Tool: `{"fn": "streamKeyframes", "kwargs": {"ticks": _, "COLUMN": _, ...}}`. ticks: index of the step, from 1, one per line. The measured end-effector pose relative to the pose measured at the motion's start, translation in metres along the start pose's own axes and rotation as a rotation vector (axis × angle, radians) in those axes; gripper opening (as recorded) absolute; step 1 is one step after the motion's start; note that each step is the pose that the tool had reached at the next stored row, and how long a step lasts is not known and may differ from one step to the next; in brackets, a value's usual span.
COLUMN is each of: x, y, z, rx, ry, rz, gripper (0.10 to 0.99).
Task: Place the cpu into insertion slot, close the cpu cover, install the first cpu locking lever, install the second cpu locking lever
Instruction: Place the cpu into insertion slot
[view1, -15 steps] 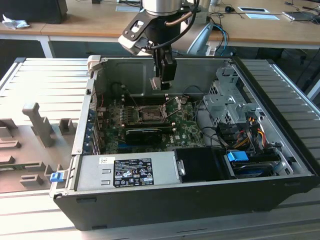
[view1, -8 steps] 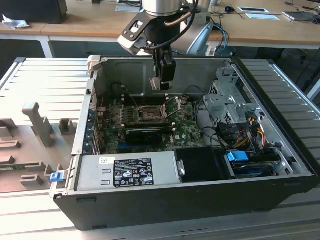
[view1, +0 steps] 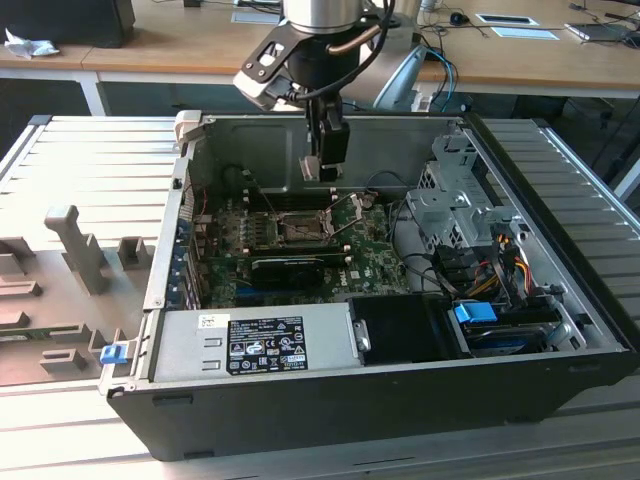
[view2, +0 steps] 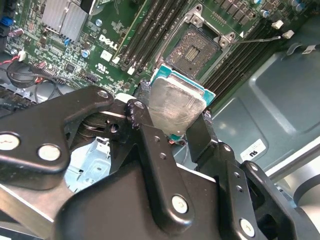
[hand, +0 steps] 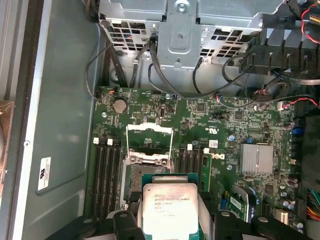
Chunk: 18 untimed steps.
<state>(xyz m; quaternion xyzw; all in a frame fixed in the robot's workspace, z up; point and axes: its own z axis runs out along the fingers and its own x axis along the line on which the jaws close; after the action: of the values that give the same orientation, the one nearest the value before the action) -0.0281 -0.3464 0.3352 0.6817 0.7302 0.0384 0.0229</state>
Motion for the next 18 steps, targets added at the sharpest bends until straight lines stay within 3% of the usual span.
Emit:
{"fn": "streamKeyframes", "kwargs": {"ticks": 7, "x": 0.0010, "y": -0.0017, "z": 0.0031, "rx": -0.001, "ry": -0.0040, "rz": 0.046, "gripper": 0.533}}
{"fn": "streamKeyframes", "kwargs": {"ticks": 18, "x": 0.0009, "y": -0.0032, "z": 0.0121, "rx": -0.001, "ry": -0.0061, "rz": 0.071, "gripper": 0.533}}
